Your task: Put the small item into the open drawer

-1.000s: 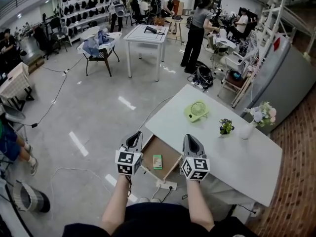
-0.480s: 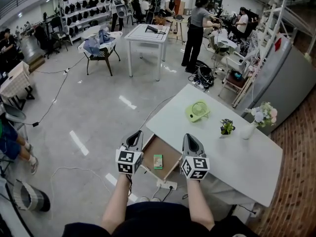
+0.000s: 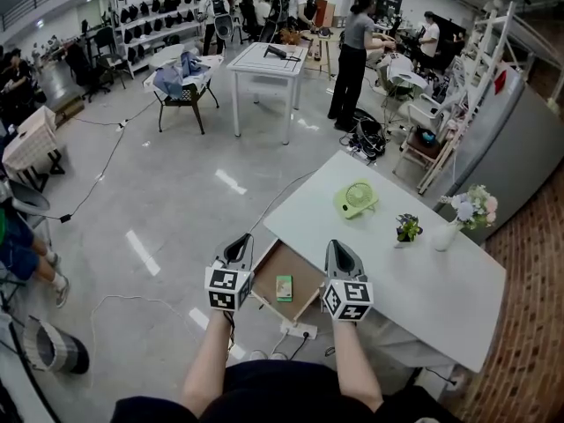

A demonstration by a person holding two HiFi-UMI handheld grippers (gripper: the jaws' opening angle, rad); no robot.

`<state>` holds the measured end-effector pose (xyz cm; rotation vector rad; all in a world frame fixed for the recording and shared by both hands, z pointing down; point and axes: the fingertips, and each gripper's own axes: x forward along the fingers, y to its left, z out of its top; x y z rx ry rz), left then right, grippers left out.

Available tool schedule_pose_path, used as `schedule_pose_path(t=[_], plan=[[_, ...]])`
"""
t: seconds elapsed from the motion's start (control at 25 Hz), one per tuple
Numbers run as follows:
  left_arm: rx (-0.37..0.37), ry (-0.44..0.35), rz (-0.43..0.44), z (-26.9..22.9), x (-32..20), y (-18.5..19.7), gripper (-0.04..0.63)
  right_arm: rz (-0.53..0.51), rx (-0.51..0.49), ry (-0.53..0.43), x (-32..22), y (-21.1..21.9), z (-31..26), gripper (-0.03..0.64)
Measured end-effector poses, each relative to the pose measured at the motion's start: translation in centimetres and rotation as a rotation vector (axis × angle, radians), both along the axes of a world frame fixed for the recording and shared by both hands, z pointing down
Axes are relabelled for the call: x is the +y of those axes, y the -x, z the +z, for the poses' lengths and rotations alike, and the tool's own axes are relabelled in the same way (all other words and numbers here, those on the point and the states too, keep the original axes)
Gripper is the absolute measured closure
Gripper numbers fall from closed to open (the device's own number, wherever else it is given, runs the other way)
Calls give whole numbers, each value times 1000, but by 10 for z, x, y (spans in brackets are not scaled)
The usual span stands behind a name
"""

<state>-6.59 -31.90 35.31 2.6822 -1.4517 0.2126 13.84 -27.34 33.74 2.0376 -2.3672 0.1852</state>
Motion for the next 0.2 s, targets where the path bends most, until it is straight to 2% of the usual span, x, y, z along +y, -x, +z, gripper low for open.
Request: schedule_pose_path(t=[0.2], plan=[[2, -1, -7, 3, 0, 5, 572, -6, 0, 1, 0, 4, 4, 617]])
